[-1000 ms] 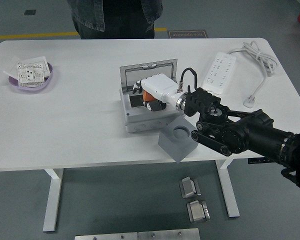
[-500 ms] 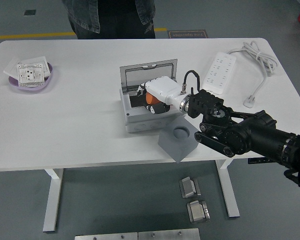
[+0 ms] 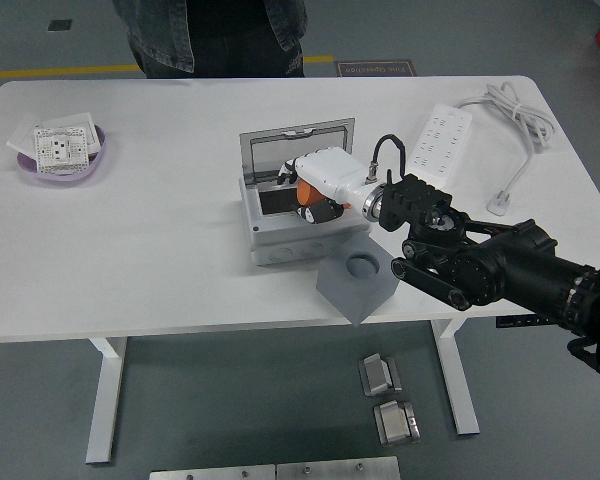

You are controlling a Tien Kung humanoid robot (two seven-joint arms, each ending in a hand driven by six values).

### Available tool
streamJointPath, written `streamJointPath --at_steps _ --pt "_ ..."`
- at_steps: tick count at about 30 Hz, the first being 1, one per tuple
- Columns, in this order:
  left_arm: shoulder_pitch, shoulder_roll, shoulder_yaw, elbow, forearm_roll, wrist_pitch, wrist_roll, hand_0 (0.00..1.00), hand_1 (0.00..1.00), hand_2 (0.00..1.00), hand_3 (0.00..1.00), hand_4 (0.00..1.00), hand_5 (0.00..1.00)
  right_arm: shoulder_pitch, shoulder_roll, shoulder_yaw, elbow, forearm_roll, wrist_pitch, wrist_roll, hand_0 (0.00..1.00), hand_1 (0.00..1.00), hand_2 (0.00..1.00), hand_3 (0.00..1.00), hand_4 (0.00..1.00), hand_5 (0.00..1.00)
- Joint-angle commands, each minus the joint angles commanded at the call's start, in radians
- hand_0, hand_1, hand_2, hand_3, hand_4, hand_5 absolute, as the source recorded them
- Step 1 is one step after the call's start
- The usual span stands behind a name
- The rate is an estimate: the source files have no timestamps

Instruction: Pick up the cylinder from the cube,place it in the box,flap close box

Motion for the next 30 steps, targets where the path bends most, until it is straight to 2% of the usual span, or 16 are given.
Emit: streamJointPath --at_steps 2,7,8,13,14,19,20,23,25,26,30 --pt "0.000 0.000 0.000 0.000 0.001 0.000 0.000 0.700 0.683 0.518 0.731 0.739 0.310 -0.001 -0.001 0.010 0.001 0.001 0.006 -0.001 0.427 0.635 0.675 0.709 0.664 0.109" --pt "-0.001 -0.001 -0.002 -0.001 0.003 0.000 0.000 0.700 0.683 0.518 0.731 0.739 0.310 -0.003 -0.005 0.037 0.006 0.000 0.023 -0.002 0.427 0.635 0.675 0.709 0.664 0.109" --pt "-0.001 -0.001 -0.002 -0.001 0.003 0.000 0.000 0.700 0.684 0.515 0.730 0.738 0.310 -0.003 -0.005 0.041 0.006 0.000 0.026 -0.002 0.550 0.669 0.687 0.721 0.729 0.150" --pt "-0.001 -0.002 -0.002 -0.001 0.003 0.000 0.000 0.700 0.684 0.515 0.730 0.738 0.310 -0.005 -0.003 0.050 0.002 -0.001 0.042 -0.002 0.550 0.669 0.687 0.721 0.729 0.150" --pt "-0.001 -0.002 -0.002 -0.001 0.003 0.000 0.000 0.700 0.684 0.515 0.731 0.738 0.311 -0.006 -0.002 0.050 0.001 0.000 0.043 -0.002 0.714 0.703 0.724 0.780 0.846 0.249" --pt "0.000 -0.003 -0.001 0.000 0.002 -0.001 0.001 0.700 0.684 0.515 0.731 0.738 0.311 -0.009 -0.001 0.050 0.001 0.004 0.044 0.001 0.714 0.703 0.724 0.780 0.846 0.249" --pt "0.000 -0.003 -0.001 0.000 0.002 -0.001 0.001 0.700 0.684 0.515 0.729 0.739 0.312 -0.010 -0.001 0.051 0.001 0.005 0.043 0.001 0.837 0.731 0.742 0.812 0.886 0.284" --pt "0.000 -0.003 -0.003 0.000 0.004 -0.001 0.000 0.700 0.684 0.515 0.729 0.739 0.312 -0.015 -0.005 0.061 0.009 0.001 0.040 0.001 0.837 0.731 0.742 0.812 0.886 0.284" --pt "0.001 -0.003 -0.004 -0.001 0.004 0.000 0.000 0.700 0.684 0.515 0.729 0.739 0.312 -0.023 -0.013 0.084 0.024 -0.006 0.041 -0.003 0.837 0.731 0.742 0.812 0.886 0.284" --pt "0.001 -0.003 -0.004 -0.001 0.005 0.000 0.000 0.700 0.683 0.515 0.729 0.739 0.315 -0.030 -0.019 0.100 0.035 -0.013 0.042 -0.006 0.883 0.735 0.747 0.814 0.917 0.327" --pt "0.006 -0.005 -0.005 0.000 0.003 0.000 0.000 0.700 0.683 0.515 0.729 0.739 0.315 -0.090 -0.066 0.203 0.120 -0.051 0.065 -0.037 0.883 0.735 0.747 0.814 0.917 0.327"
